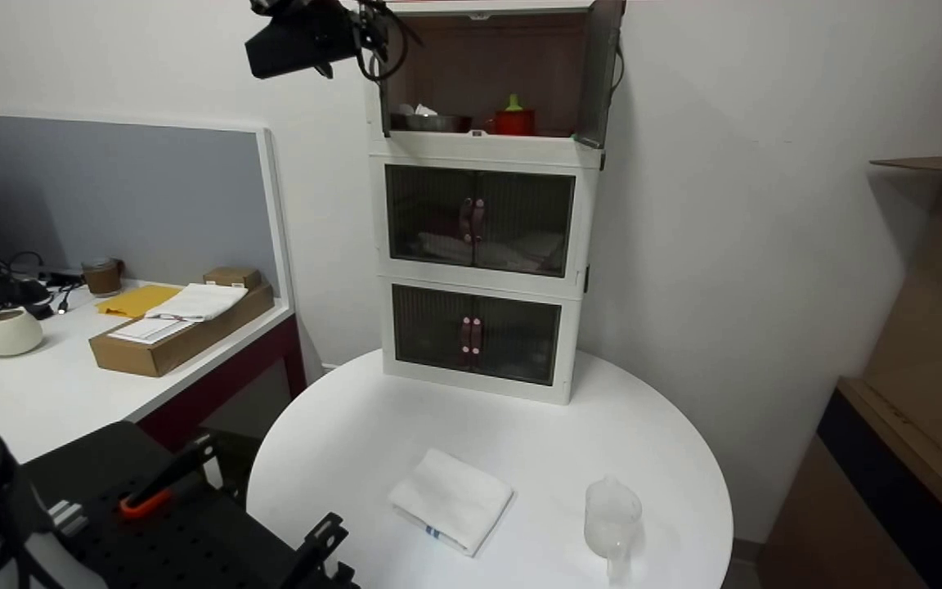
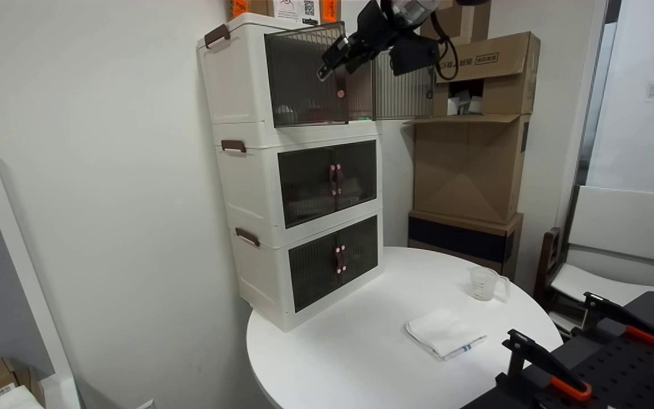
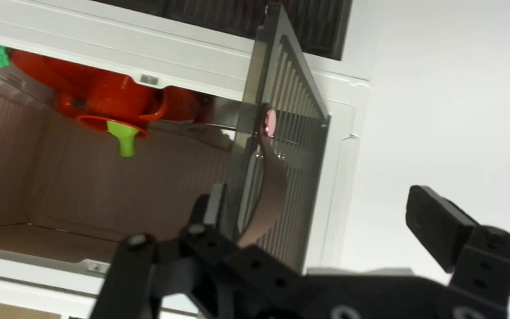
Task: Open the left door of the topmost cabinet.
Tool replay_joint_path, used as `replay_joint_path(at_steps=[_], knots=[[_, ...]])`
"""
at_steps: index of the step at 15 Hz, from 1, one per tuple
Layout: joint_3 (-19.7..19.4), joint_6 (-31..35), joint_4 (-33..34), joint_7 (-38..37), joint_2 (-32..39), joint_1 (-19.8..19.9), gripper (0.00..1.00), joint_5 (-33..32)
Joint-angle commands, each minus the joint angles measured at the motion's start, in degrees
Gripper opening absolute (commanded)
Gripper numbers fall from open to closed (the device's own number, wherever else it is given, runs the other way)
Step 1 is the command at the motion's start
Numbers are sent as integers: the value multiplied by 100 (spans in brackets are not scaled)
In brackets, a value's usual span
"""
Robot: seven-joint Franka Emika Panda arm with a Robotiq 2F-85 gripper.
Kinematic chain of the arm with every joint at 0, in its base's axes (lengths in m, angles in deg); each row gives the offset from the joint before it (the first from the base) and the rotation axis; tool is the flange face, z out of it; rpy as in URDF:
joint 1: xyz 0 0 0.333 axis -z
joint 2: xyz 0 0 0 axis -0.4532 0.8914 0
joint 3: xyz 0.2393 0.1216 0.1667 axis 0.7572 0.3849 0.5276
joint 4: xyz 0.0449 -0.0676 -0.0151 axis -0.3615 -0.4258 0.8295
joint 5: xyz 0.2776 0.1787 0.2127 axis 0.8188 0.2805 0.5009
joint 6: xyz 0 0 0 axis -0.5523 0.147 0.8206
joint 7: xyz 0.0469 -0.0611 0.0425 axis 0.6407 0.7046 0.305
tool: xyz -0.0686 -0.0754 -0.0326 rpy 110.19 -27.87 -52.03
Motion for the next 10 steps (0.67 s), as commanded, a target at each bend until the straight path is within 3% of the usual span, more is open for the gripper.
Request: replay_joint_path(at_steps=[1, 3, 5, 10], knots=[[-1043, 930, 167, -15, -255, -1275, 100, 79], [-1670, 1441, 85, 455, -401, -1868, 100, 529], [-2128, 1759, -37, 832, -499, -2188, 100, 851], [-2985, 2454, -164, 1510, -536, -2476, 100, 1254]])
